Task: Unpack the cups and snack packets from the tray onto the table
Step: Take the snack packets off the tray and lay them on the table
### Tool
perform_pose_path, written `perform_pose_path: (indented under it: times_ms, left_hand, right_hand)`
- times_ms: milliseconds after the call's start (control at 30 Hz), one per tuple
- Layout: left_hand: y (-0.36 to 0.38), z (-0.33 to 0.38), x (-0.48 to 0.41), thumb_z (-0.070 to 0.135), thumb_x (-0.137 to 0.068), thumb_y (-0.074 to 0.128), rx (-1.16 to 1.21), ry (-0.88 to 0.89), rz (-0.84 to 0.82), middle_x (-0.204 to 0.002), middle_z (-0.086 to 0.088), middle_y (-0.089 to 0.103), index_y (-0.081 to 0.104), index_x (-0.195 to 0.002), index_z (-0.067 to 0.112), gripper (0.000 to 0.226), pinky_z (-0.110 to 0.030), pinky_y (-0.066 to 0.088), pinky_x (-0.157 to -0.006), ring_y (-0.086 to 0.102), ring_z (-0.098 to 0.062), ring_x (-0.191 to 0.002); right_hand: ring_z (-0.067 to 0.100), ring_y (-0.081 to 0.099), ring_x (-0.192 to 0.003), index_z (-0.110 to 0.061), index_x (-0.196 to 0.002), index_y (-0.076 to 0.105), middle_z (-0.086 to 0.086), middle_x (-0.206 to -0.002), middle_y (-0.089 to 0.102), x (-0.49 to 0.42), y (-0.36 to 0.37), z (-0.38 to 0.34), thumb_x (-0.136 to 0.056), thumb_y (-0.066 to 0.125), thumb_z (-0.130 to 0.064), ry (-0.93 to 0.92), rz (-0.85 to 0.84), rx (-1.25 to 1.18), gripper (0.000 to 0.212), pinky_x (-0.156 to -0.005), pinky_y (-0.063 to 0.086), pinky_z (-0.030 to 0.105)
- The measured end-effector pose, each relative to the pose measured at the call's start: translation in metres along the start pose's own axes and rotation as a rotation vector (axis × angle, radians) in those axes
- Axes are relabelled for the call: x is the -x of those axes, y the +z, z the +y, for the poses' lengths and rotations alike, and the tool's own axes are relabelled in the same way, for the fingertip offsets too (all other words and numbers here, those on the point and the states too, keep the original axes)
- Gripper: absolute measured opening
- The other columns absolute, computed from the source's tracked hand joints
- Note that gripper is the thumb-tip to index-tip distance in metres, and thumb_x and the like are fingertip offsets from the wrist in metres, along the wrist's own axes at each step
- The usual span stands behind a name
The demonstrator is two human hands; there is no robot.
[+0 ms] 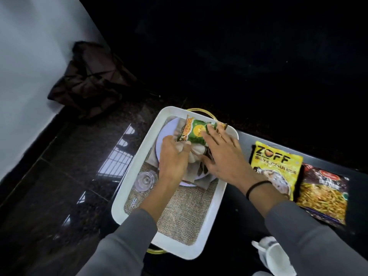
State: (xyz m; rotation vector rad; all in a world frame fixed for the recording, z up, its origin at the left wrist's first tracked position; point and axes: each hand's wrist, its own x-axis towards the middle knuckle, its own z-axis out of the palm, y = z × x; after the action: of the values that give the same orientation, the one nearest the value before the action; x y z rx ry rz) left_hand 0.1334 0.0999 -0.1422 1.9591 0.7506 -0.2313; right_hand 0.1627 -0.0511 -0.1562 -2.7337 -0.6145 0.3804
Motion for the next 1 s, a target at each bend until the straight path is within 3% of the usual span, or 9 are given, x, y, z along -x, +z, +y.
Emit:
perform_pose_path:
  times_ms: [100, 200, 300, 433, 533, 600, 700, 800, 1000]
  left_hand:
    - [-0.003, -0.001, -0.011, 0.032, -0.094, 0.067, 0.335, -0.219, -0.103, -0.104, -0.004, 0.071, 0.059, -0.114, 0.016, 0.027, -0.045, 0.054, -0.098, 0.068, -0.018, -0.096]
    - [-0.001, -0.003, -0.010, 0.028, -0.093, 0.071, 0.443, -0.137, -0.159, -0.068, 0.001, 0.069, 0.061, -0.086, 0.019, 0.015, -0.051, 0.056, -0.095, 0.068, -0.019, -0.074]
    - [0.004, -0.001, -0.010, 0.030, -0.092, 0.072, 0.486, -0.110, -0.205, -0.076, 0.000, 0.073, 0.066, -0.092, 0.019, 0.013, -0.050, 0.059, -0.091, 0.068, -0.018, -0.077]
    - [0.006, -0.002, -0.014, 0.041, -0.090, 0.073, 0.409, -0.126, -0.217, -0.100, -0.006, 0.078, 0.070, -0.106, 0.017, 0.029, -0.041, 0.061, -0.088, 0.075, -0.019, -0.094]
    - [0.003, -0.006, -0.016, 0.044, -0.086, 0.075, 0.404, -0.138, -0.229, -0.104, -0.002, 0.077, 0.068, -0.109, 0.022, 0.033, -0.039, 0.062, -0.085, 0.074, -0.017, -0.097]
    - [0.002, -0.009, -0.016, 0.042, -0.083, 0.079, 0.388, -0.144, -0.234, -0.103, 0.000, 0.076, 0.068, -0.109, 0.023, 0.034, -0.036, 0.064, -0.079, 0.075, -0.015, -0.095]
    - [-0.001, -0.009, -0.014, 0.034, -0.080, 0.083, 0.441, -0.162, -0.254, -0.100, -0.001, 0.078, 0.067, -0.108, 0.020, 0.035, -0.028, 0.063, -0.066, 0.077, -0.011, -0.085]
    - [-0.001, -0.007, -0.009, 0.027, -0.078, 0.085, 0.503, -0.233, -0.267, -0.099, -0.007, 0.079, 0.065, -0.112, 0.009, 0.044, -0.031, 0.063, -0.064, 0.078, -0.016, -0.080]
    - [-0.004, 0.002, 0.011, 0.025, -0.074, 0.088, 0.545, -0.144, -0.295, -0.098, -0.001, 0.080, 0.062, -0.119, 0.010, 0.054, -0.023, 0.060, -0.062, 0.078, -0.015, -0.084]
  right_hand:
    - [0.020, 0.010, -0.155, -0.021, -0.156, 0.032, -0.001, -0.165, 0.025, 0.004, 0.001, -0.007, -0.096, 0.056, -0.043, 0.101, 0.036, -0.148, 0.068, -0.122, 0.013, 0.042]
    - [0.017, 0.027, -0.147, -0.021, -0.151, 0.043, -0.003, -0.155, 0.036, 0.005, 0.000, -0.020, -0.096, 0.058, -0.041, 0.156, 0.050, -0.264, 0.060, -0.118, 0.024, 0.043]
    - [0.010, 0.036, -0.121, -0.021, -0.146, 0.047, -0.006, -0.142, 0.040, 0.006, -0.002, -0.029, -0.095, 0.060, -0.036, 0.187, 0.056, -0.356, 0.055, -0.108, 0.036, 0.040]
    - [0.022, 0.052, -0.119, -0.023, -0.140, 0.055, -0.009, -0.129, 0.046, 0.006, -0.006, -0.027, -0.096, 0.059, -0.038, 0.255, 0.034, -0.510, 0.046, -0.104, 0.046, 0.040]
    - [-0.003, 0.052, -0.101, -0.025, -0.133, 0.061, -0.016, -0.119, 0.048, 0.008, -0.006, -0.024, -0.096, 0.059, -0.041, 0.271, 0.042, -0.582, 0.040, -0.082, 0.042, 0.011]
    - [-0.012, 0.050, -0.095, -0.026, -0.130, 0.063, -0.017, -0.119, 0.051, 0.012, -0.006, -0.022, -0.096, 0.060, -0.041, 0.269, 0.029, -0.626, 0.037, -0.075, 0.034, 0.004]
    - [-0.003, 0.053, -0.111, -0.025, -0.126, 0.067, -0.015, -0.125, 0.055, 0.021, -0.007, -0.019, -0.096, 0.062, -0.041, 0.300, 0.017, -0.752, 0.035, -0.092, 0.041, 0.015]
    - [0.007, 0.052, -0.124, -0.025, -0.122, 0.070, -0.014, -0.127, 0.057, 0.030, -0.010, -0.019, -0.095, 0.064, -0.040, 0.322, 0.009, -0.844, 0.031, -0.104, 0.041, 0.029]
    - [0.010, 0.061, -0.117, -0.027, -0.120, 0.062, -0.006, -0.126, 0.063, 0.047, -0.016, -0.012, -0.091, 0.069, -0.042, 0.374, 0.107, -0.942, 0.033, -0.102, 0.052, 0.040]
